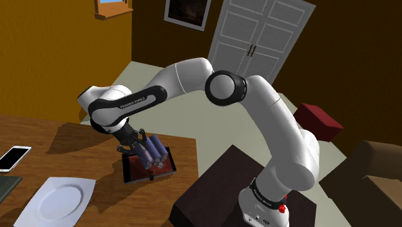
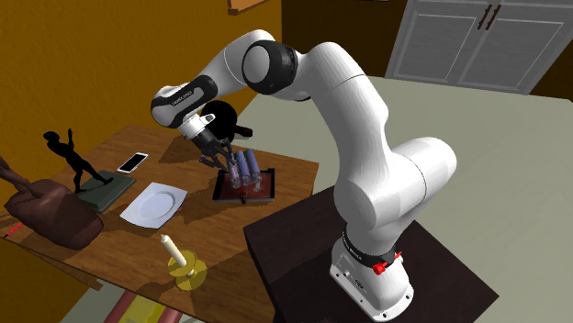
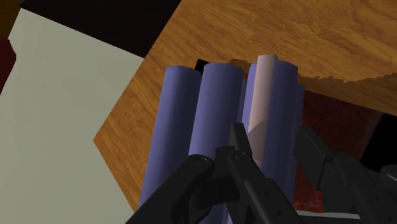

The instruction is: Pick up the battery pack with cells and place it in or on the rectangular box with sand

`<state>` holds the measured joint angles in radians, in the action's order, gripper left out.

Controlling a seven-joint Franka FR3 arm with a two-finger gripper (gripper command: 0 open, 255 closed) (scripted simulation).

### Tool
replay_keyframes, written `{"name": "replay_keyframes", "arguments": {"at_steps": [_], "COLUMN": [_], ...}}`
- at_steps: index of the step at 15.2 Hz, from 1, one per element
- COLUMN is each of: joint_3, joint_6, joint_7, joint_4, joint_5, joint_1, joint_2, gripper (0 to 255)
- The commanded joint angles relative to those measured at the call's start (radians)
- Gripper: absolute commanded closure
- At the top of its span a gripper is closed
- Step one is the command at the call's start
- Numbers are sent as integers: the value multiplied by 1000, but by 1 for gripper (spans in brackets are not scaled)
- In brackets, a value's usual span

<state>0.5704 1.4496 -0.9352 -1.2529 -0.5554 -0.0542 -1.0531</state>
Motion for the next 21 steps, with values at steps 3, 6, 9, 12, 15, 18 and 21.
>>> {"name": "replay_keyframes", "arguments": {"at_steps": [3,6,9,12,15,18,21], "joint_3": [-11,-19,-27,-27,-27,-26,-26], "joint_6": [23,39,53,53,53,53,53], "joint_7": [-3,-4,-3,-4,-4,-4,-4], "joint_4": [15,30,45,45,45,45,45], "joint_5": [-10,-18,-24,-24,-24,-24,-24], "joint_1": [-10,-17,-24,-24,-24,-24,-24], "joint_2": [-37,-66,-93,-94,-94,-93,-93], "gripper": [255,255,255,255,255,0,0]}}
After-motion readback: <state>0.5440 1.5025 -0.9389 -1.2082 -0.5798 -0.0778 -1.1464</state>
